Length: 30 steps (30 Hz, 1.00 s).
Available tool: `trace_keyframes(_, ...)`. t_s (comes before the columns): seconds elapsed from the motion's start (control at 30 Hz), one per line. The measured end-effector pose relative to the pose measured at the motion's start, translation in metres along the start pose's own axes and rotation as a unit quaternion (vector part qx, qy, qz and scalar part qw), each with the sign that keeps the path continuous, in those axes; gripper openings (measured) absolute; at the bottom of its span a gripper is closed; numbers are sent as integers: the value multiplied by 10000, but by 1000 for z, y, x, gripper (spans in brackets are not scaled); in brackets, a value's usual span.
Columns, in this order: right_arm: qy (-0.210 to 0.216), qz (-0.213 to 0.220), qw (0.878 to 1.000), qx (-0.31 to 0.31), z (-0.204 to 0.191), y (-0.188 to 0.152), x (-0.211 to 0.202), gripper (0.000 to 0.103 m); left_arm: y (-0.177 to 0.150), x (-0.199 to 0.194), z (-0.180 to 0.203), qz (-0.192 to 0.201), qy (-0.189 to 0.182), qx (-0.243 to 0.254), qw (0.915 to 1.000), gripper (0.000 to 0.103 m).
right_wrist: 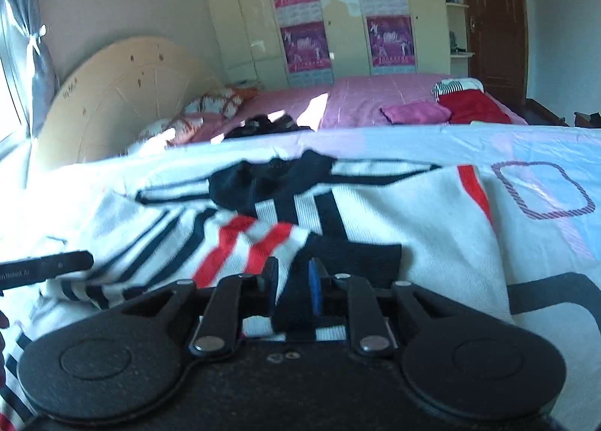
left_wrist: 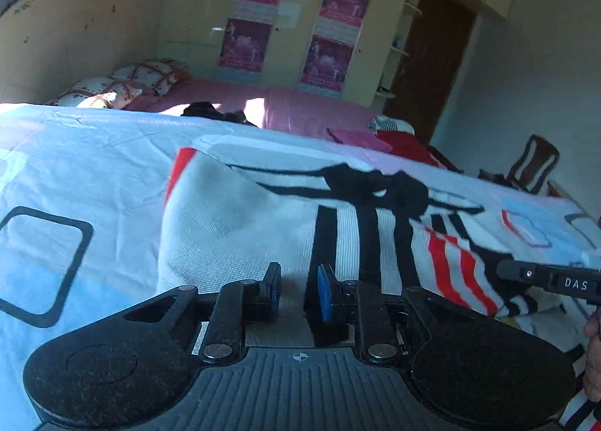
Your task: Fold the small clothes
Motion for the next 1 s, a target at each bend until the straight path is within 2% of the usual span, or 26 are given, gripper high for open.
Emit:
trace_keyframes(0.03,-179,-139,9997,-53,4,-5,7,13,-6,6,-1,-55,111,118,9999,20)
trace_keyframes(0.1,-187,-90,9998,-20,10,-4,5,12,-7,3,-14,-23,4,-254,9997,22)
trace_keyframes(0.17,-183,71,9997,-106,8,4,-2,22,6,-6,-21,170,347,-259,9989,22)
trace_keyframes(0.23,23,295,9994,-160,4,13,-4,23,24,-6,-26,351,35,-427,9985,23)
trace_keyframes(0.37,230,198,9993,-232,-10,17,19,22,57,38,-32,284,212,-284,9990,23)
trace_keyframes(0.43,317,120,9991,-238,-15,17,32,22,63,59,-46,153,451,-327,9983,23)
trace_keyframes(0.5,253,73,9993,-278,-17,15,42,20,61,76,-75,36,811,-710,9942,22)
trace_keyframes(0.57,149,83,9996,-212,-13,17,47,18,59,81,-91,61,650,-1143,9913,22)
trace_keyframes(0.6,164,107,9997,-139,-11,19,47,18,59,81,-92,44,603,-1163,9914,22)
trace_keyframes(0.67,130,185,9997,-125,-9,20,45,19,58,82,-82,12,671,-778,9947,22)
trace_keyframes(0.8,53,65,9998,-173,-7,20,44,19,60,77,-83,23,746,-718,9946,22)
trace_keyframes(0.87,20,348,9992,-188,-6,27,30,27,62,71,-74,123,927,-206,9954,24)
trace_keyframes(0.9,-84,333,9991,-234,-2,27,30,28,60,78,-74,-87,1071,49,9942,26)
trace_keyframes(0.93,-216,62,9995,-220,3,22,39,27,59,79,-75,-85,1065,73,9943,27)
trace_keyframes(0.97,-192,-135,9996,-128,10,17,46,28,60,77,-75,-114,1060,76,9943,27)
trace_keyframes(1.0,-62,-57,10000,5,15,17,43,28,64,72,-75,-128,1069,31,9942,28)
Point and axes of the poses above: each gripper's, at about its wrist camera, not at the fingertips, and x roughly the way its jaws point, z to its right, y to its top, the point moved 6 cm from there along x, roughly the way its jaws point, and after that the axes turned 1 degree about y, right-handed, at the moved point
